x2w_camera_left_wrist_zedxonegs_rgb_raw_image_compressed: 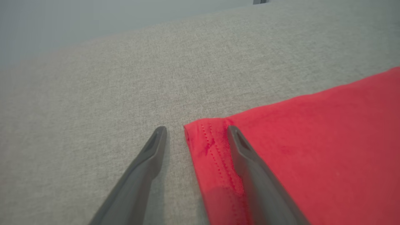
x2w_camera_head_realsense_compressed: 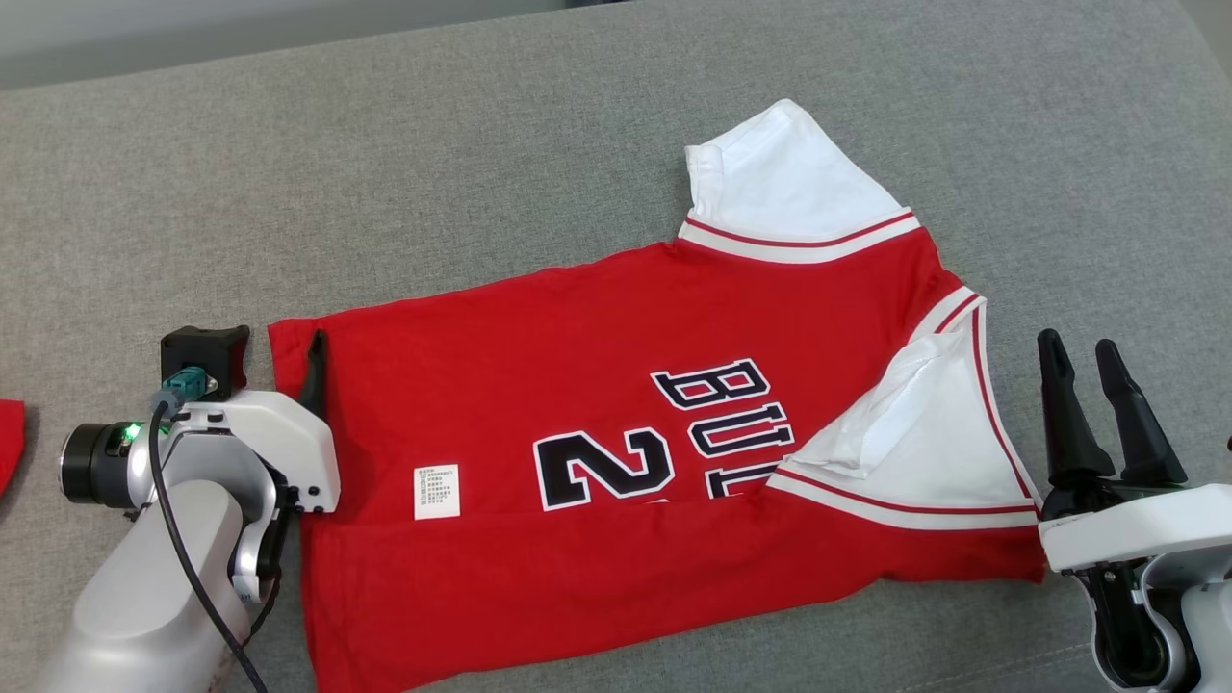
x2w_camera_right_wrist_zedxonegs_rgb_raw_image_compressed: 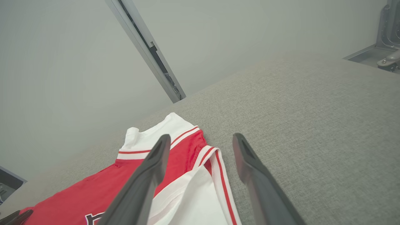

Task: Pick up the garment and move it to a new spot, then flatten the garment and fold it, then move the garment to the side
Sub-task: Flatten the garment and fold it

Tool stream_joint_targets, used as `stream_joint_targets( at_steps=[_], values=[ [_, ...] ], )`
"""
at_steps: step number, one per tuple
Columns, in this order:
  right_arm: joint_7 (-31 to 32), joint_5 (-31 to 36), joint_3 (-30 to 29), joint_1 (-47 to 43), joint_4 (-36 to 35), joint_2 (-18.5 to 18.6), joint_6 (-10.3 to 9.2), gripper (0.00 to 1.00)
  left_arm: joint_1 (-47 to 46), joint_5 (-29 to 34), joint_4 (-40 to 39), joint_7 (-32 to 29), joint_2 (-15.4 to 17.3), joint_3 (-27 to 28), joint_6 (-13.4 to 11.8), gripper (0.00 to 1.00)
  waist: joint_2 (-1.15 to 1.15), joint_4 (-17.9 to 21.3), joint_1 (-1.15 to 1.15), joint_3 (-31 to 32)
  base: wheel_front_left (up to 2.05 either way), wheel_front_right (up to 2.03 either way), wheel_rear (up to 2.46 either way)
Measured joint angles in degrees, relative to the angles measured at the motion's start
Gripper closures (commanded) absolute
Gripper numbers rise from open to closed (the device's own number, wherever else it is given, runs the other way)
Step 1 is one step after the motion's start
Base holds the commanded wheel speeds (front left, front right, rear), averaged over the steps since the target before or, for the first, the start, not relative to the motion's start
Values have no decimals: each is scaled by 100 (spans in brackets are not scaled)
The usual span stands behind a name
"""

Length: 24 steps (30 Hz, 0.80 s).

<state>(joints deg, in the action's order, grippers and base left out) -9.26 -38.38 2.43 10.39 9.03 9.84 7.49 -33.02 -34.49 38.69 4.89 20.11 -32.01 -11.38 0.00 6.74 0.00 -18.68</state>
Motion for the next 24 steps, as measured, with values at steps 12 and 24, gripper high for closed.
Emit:
stream_joint_targets(
  at_steps=[12, 24],
  values=[
    [18, 65, -56, 2, 46, -42, 0, 0, -366, 31, 708, 143, -116, -129, 235, 27, 0, -70, 0, -16, 0, 0, 0],
    [345, 366, 77, 341, 108, 315, 0, 0, -543, -167, 864, 593, -403, -140, 808, 100, 0, -321, 0, -67, 0, 0, 0]
  ],
)
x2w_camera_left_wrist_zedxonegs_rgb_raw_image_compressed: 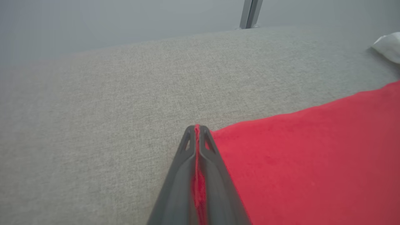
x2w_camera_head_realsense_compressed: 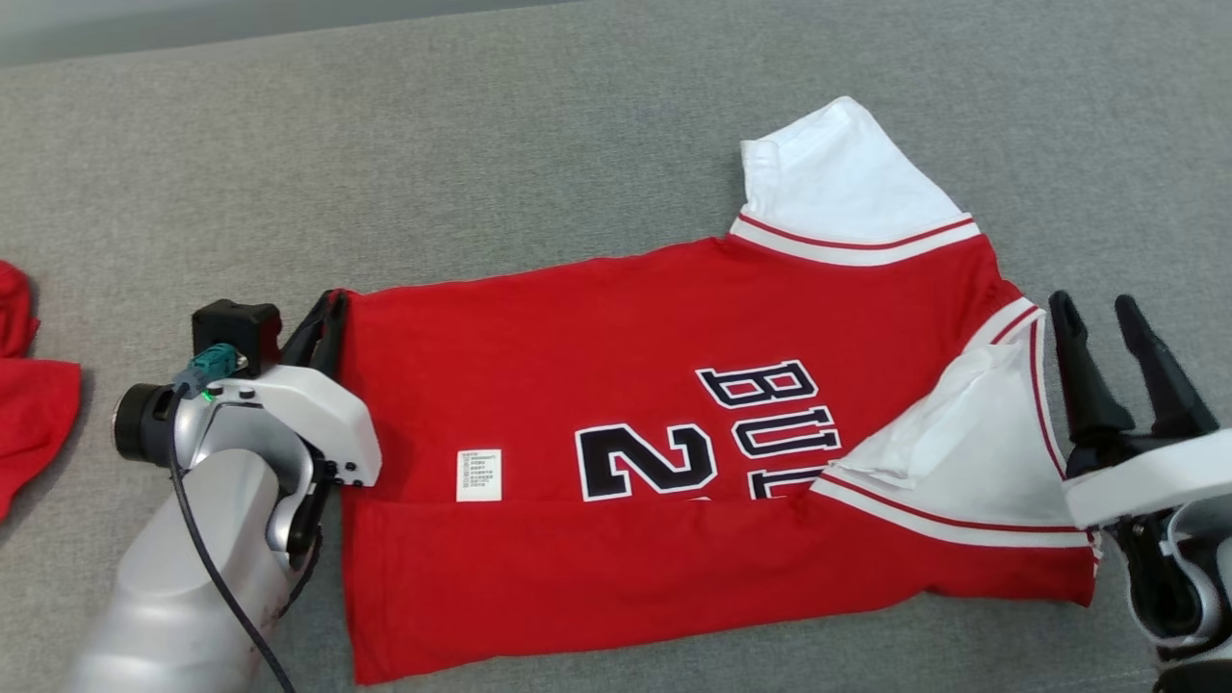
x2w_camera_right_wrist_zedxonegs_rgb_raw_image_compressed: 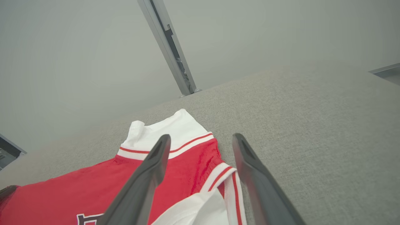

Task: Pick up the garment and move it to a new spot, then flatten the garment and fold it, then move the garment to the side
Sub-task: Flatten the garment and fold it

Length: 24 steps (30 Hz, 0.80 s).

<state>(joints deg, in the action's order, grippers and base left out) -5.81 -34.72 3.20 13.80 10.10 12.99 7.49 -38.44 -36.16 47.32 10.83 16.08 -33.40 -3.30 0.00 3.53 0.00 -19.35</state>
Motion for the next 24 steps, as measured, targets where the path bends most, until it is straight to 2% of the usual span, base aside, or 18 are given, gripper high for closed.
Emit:
stream_joint_targets(
  at_steps=[7, 11, 14, 17, 24],
  values=[
    [559, 97, -222, 925, 259, 501, 0, 0, 3, 148, -442, 283, -270, -155, 30, 100, 0, -426, 0, -19, 0, 0, 0],
    [1196, -288, -309, 1551, 834, 642, 0, 0, 9, 267, -776, 334, -463, -290, 22, 100, 0, -730, 0, -100, 0, 0, 0],
    [1492, -242, -282, 2031, 1251, 1088, -1, 0, 5, 303, -992, 342, -642, -391, 30, 100, 0, -991, 0, -201, 0, 0, 0],
    [1758, -136, -89, 2462, 1668, 1418, 0, 0, -32, 376, -1167, 357, -779, -488, 44, 100, 0, -1253, 0, -341, 0, 0, 0],
    [2162, -187, 287, 3347, 2490, 1836, 0, 0, -125, 436, -1384, 377, -1004, -669, 49, 100, 0, -1796, 0, -709, 0, 0, 0]
  ],
)
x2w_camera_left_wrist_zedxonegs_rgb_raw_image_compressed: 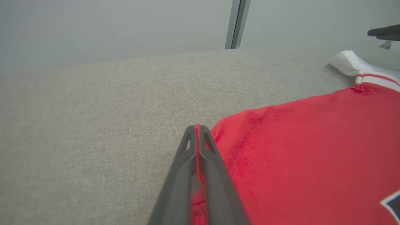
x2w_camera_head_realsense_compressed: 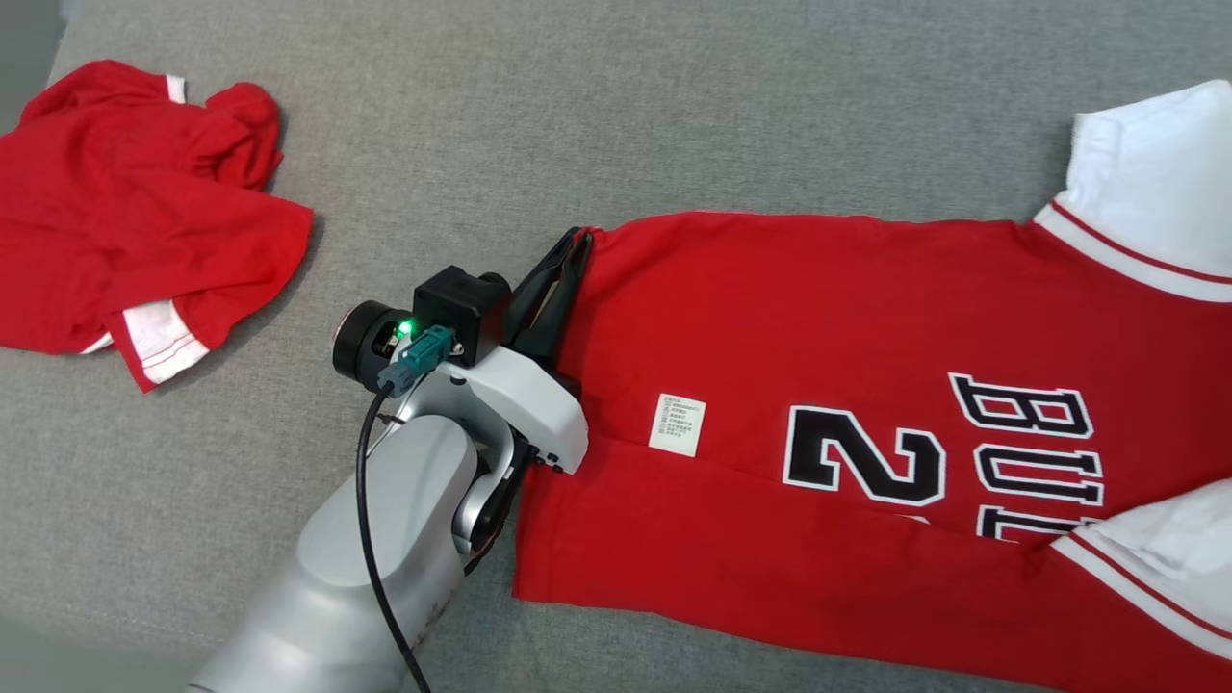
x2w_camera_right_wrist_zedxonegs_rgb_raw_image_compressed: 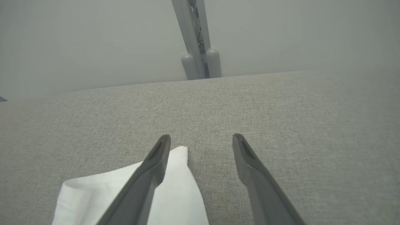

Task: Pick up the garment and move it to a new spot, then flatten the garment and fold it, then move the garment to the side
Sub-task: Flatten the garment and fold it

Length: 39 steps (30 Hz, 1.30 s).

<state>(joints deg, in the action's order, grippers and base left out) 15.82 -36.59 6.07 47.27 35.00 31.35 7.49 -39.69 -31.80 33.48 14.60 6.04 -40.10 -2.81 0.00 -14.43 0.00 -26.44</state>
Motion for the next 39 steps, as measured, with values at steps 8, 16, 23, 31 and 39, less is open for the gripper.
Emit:
stream_joint_targets(
  at_steps=[8, 16, 23, 31, 39],
  values=[
    [342, -118, 689, 530, 636, 227, 0, 0, -98, 4, -27, 7, -124, -125, 5, 100, 0, -373, 0, -333, 0, 0, 0],
    [393, -242, 1056, 859, 968, 270, 0, 40, -170, -1, 37, 8, -151, -168, 5, 100, 0, -388, 0, -380, 0, 0, 0],
    [387, -445, 1323, 966, 1014, 283, 1, 100, -210, -7, 99, 7, -151, -183, 7, 100, 0, -339, 0, -389, 0, 0, 0],
    [-96, -791, 1636, 959, 906, 335, 0, 100, -213, -52, 214, 8, -145, -192, 22, 100, 0, -247, 0, -317, 0, 0, 0],
    [-658, -1263, 1981, 759, 593, 308, 0, 100, -205, -104, 315, 14, 0, -109, -3, 100, 0, -40, 0, -76, 0, 0, 0]
  ],
)
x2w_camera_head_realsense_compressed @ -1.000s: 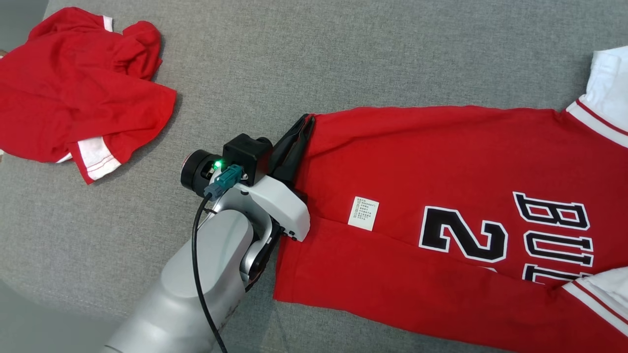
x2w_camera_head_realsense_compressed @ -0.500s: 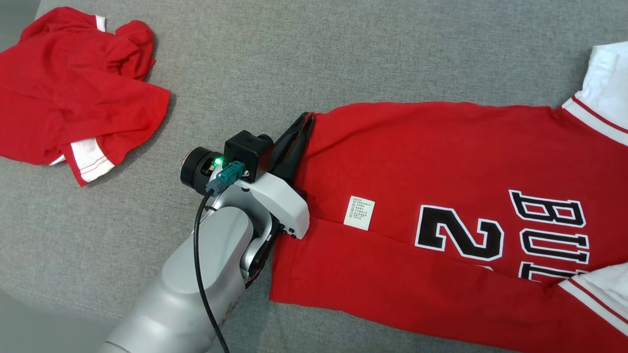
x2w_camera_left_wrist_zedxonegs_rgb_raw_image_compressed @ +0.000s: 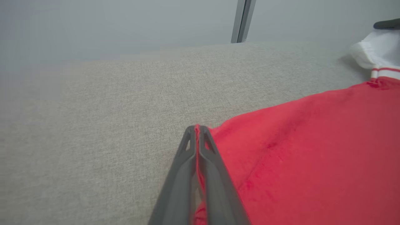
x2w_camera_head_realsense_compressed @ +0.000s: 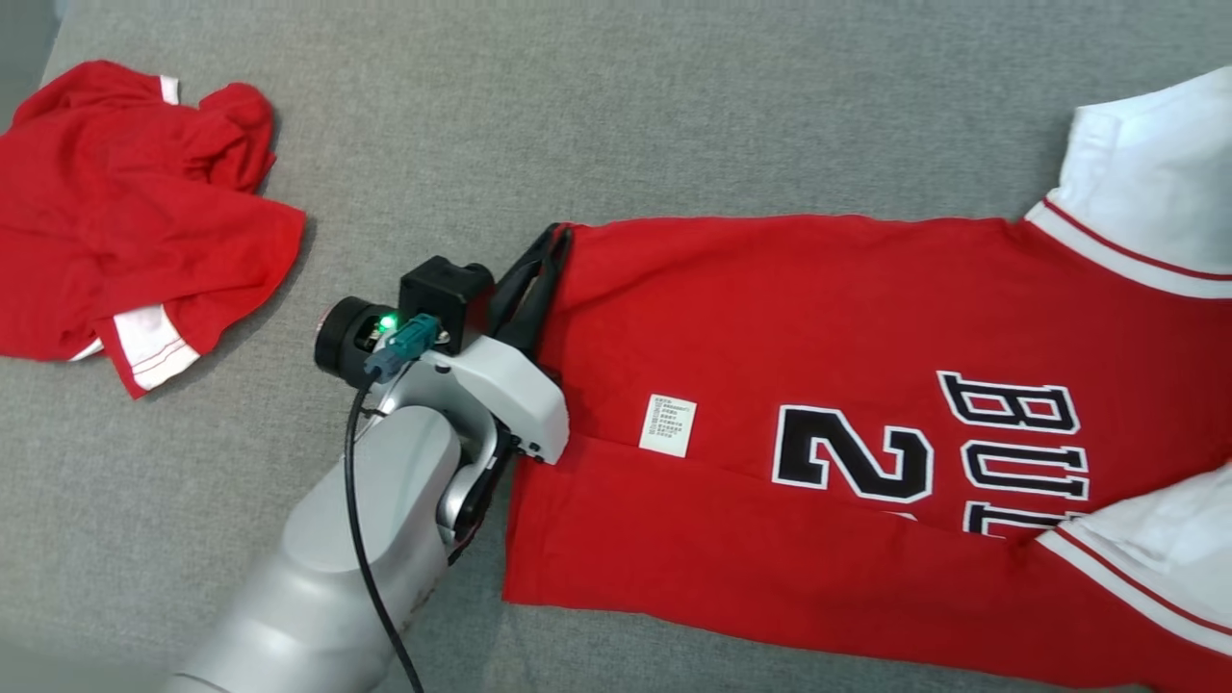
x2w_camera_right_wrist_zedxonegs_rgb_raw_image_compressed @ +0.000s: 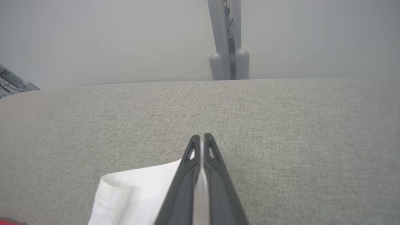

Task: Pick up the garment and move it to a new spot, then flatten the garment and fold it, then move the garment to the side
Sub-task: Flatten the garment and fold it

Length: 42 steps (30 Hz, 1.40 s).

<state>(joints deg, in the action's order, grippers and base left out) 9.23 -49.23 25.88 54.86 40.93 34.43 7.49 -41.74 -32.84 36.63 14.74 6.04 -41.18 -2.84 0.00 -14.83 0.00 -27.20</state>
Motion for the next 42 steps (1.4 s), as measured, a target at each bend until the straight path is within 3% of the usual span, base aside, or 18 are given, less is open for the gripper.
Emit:
stream_joint_targets(
  at_steps=[18, 28, 42],
  values=[
    [-394, -1174, 582, -1077, -1038, 102, 0, 100, 267, 53, 85, -156, 770, -67, 4, 100, 0, 852, 0, 970, 0, 0, 0],
    [-69, -1651, 627, -2025, -1720, 298, 0, 100, 703, 114, -290, -365, 1250, -266, 32, 100, 0, 1144, 0, 1448, 0, 0, 0],
    [655, -1931, 267, -2846, -2215, 486, 0, 100, 1244, 220, -1299, -864, 1969, -598, 127, 100, 0, 1176, 0, 1704, 0, 0, 0]
  ],
)
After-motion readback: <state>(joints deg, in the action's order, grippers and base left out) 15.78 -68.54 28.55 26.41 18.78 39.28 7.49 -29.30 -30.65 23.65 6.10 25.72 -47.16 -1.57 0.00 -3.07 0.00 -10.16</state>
